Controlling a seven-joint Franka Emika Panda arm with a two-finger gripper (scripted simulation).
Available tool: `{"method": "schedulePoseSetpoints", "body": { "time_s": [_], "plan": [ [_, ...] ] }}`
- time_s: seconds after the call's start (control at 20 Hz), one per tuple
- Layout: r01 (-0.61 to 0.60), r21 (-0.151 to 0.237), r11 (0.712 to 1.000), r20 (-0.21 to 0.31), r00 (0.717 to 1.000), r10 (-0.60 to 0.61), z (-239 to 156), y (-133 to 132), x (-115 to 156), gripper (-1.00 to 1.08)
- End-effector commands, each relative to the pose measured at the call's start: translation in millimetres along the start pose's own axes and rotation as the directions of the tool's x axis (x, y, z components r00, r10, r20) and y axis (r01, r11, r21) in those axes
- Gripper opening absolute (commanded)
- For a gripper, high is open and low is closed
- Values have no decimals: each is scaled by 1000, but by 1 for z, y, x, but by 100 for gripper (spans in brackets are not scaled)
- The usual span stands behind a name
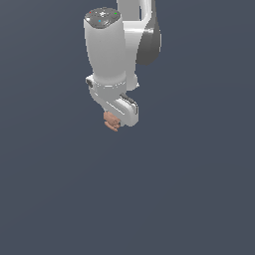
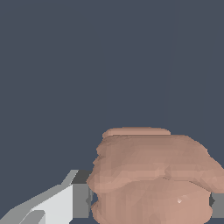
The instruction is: Pick up the object and move it to a goal position.
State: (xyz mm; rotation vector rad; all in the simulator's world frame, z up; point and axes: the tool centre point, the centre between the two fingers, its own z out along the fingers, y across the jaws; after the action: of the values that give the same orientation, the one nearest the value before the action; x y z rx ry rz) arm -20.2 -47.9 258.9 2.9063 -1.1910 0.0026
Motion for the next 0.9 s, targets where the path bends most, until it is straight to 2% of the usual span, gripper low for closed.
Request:
{"method": "schedulePoseSetpoints", "body": {
  "time_s": [0.0,0.45,0.85],
  "plan": [
    [0,-1,1000,1,1000,0,-25,-1,7,-100],
    [1,0,1000,1,1000,-1,-105,-5,32,-100],
    [2,0,1000,1,1000,-2,-146,-8,46,-100]
  ]
}}
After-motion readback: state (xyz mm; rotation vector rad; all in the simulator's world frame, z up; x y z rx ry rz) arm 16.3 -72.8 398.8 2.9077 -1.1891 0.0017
